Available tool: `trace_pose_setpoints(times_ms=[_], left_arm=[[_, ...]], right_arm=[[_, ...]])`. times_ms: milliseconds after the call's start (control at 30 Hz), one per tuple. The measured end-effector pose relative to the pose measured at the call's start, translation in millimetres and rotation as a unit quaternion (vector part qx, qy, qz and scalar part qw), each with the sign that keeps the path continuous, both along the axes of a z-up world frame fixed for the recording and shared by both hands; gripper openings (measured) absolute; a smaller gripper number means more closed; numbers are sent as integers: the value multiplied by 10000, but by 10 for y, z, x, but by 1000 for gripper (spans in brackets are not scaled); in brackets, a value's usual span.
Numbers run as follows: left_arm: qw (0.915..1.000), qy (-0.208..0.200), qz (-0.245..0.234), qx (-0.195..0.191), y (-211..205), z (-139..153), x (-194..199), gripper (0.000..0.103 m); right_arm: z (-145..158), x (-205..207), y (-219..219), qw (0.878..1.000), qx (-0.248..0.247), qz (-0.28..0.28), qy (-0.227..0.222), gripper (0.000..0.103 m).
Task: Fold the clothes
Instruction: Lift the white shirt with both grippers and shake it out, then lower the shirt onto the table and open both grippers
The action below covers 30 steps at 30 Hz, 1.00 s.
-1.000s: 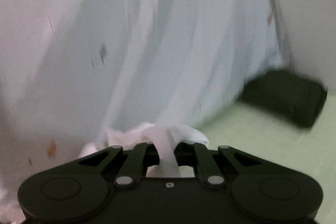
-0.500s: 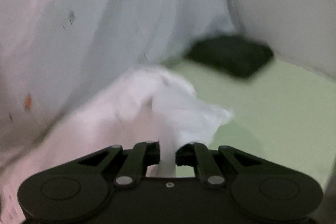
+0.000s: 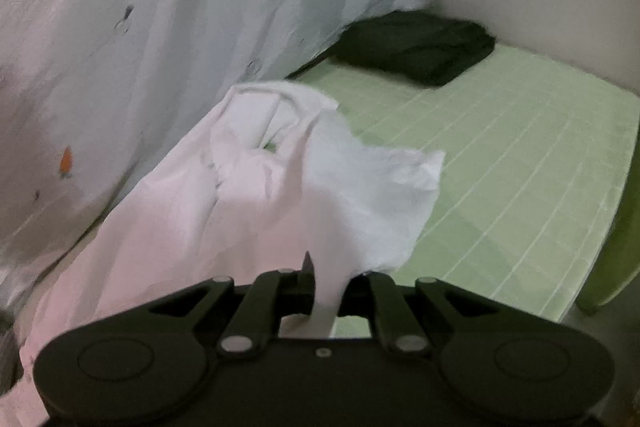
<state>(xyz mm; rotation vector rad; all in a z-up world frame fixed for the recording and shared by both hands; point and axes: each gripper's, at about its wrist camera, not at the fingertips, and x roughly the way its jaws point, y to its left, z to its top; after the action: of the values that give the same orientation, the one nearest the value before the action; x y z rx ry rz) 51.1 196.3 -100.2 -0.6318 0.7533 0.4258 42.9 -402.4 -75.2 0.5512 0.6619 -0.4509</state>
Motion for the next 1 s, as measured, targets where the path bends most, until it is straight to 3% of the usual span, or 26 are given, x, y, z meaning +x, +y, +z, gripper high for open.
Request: trace_pose_setpoints(times_ms=[67, 200, 267, 300, 367, 467, 633, 800, 1000], left_arm=[[9991, 288, 149, 283, 126, -79, 11, 7], [9960, 810, 366, 6, 336, -282, -56, 11], [9965, 798, 229, 76, 288, -286, -120, 13], [9968, 770, 126, 186, 242, -272, -127, 17], [9968, 735, -83, 318, 182, -233, -119, 21], [9974, 586, -292, 314, 136, -143, -94, 29], [9985, 187, -457, 235, 32, -1, -171, 38], [9970, 155, -673, 343, -74, 57, -250, 43], [9974, 188, -611, 319, -103, 99, -258, 45]], right_arm=[[-73, 23, 66, 9994, 183, 264, 98, 9], [-286, 81, 162, 9961, 611, 490, 414, 24], [-345, 98, 161, 9950, 702, 454, 551, 42], [-355, 103, 150, 9949, 711, 403, 589, 45], [-347, 135, 114, 9953, 680, 307, 619, 61], [-335, 130, 108, 9967, 567, 203, 552, 78], [-336, 129, 46, 9982, 365, -71, 473, 83], [-265, 202, 19, 9988, -83, -268, 411, 89], [-218, 332, 19, 9982, -439, -74, 403, 91]])
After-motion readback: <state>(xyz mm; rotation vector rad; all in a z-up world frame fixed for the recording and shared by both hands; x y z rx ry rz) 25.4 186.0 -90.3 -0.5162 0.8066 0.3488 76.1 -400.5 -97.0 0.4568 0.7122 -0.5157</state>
